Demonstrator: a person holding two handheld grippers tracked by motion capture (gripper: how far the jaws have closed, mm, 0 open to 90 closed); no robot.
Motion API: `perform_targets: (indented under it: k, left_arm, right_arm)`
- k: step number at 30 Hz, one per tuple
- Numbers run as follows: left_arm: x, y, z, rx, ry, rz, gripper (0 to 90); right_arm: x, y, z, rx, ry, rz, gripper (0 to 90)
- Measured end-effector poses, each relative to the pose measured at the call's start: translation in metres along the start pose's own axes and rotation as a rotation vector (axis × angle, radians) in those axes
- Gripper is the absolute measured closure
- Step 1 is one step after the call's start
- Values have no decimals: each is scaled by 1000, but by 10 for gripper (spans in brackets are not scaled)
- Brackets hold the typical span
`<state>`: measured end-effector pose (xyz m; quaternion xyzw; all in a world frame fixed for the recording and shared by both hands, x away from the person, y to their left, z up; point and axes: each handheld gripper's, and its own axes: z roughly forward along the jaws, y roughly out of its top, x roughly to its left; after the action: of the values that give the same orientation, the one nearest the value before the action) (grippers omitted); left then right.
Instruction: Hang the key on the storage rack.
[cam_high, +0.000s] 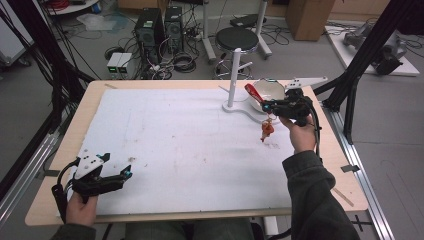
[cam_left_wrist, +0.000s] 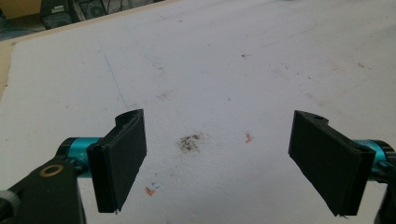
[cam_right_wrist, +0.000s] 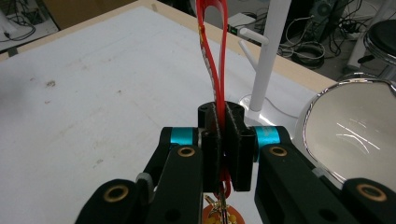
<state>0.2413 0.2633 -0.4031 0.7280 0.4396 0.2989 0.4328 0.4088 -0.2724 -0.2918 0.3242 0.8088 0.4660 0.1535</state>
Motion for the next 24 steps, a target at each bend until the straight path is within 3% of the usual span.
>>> perform_targets:
  k: [24]
  left_arm:
    - [0, 2, 3, 1, -3, 0, 196]
  right_arm:
    - [-12, 20, 18, -17, -65, 28, 854]
